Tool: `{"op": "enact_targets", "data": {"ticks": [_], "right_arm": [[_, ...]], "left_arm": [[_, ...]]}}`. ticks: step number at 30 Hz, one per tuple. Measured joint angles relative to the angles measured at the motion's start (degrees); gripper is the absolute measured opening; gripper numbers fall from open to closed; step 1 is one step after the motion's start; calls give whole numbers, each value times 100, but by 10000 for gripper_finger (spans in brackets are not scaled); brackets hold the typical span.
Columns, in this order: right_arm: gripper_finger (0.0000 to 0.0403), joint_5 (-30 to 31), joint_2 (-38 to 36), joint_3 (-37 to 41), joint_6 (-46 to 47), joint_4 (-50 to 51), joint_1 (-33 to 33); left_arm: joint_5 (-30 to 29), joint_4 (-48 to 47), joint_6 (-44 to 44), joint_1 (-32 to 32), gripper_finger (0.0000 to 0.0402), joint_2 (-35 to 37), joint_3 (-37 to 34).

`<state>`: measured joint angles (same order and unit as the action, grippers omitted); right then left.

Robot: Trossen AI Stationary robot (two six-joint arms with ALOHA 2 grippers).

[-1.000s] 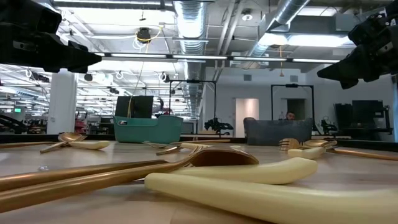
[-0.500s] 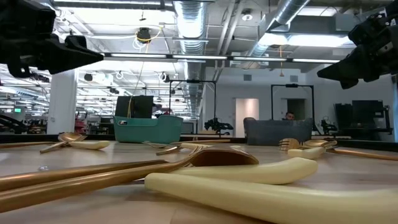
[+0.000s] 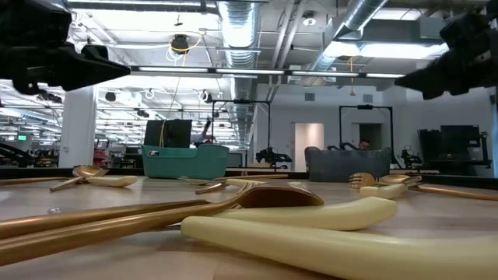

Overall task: Sort silverware by color (type)
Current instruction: Put the gold fork into the black bin

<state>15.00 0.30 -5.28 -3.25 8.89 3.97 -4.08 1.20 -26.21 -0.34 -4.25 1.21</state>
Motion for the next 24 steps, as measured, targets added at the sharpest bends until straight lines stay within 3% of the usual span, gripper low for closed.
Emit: {"op": "enact_targets", "data": {"ticks": [7,12,17,21,24], "right_arm": [[38,132,2,-2,154,-588,-33],[38,171,2,-8,1274,-1247,-85],[38,171,110,160,1431,-1349,-87],[38,250,338,462,1980,-1525,-128],[39,635,646,479,2425,-1404,-206]], "left_arm": [[173,755,-378,65,87,2,2],[1321,834,213,61,87,0,0],[2136,1035,1340,63,87,2,2],[2163,1033,1808,63,87,2,1],[1960,1042,1835,63,87,2,2]]}}
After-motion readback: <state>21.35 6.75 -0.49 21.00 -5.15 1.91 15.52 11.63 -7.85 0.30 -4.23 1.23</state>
